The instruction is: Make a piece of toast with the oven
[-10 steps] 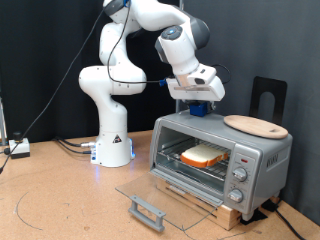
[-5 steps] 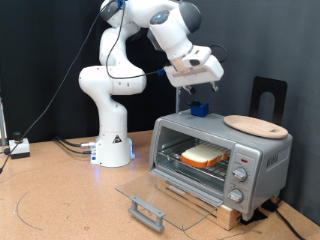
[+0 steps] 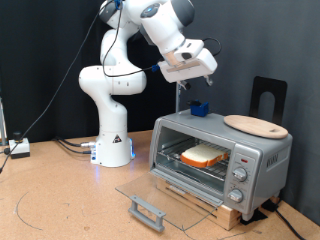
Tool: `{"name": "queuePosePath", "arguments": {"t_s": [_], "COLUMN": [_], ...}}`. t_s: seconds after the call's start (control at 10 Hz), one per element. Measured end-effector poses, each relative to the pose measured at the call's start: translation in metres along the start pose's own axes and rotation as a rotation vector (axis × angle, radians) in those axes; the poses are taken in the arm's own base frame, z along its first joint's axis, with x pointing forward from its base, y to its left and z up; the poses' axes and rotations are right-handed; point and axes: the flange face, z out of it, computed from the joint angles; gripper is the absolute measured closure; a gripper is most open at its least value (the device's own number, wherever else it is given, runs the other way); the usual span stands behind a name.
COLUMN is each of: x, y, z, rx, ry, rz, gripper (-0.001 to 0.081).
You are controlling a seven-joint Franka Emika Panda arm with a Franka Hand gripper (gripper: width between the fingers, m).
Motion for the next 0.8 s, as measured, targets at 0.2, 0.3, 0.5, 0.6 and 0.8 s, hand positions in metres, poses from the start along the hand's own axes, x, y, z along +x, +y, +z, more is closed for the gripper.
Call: {"name": "queuePosePath", "arguments": {"t_s": [0.2, 0.3, 0.5, 0.6, 0.8], "x": [-0.02, -0.031, -0.048, -0.047, -0.056], "y": [0.02, 0.028, 0.042, 0.041, 0.045], "z": [-0.014, -0.021, -0.032, -0.032, -0.037], "rx": [-0.059, -0.074, -0.088, -0.087, -0.055], "ry": [-0.049, -0.073, -0.073, -0.075, -0.099], "rz": [0.054, 0.067, 0.119, 0.113, 0.08], "gripper": [-0.0003, -0.0003, -0.0003, -0.0003, -0.0003]}}
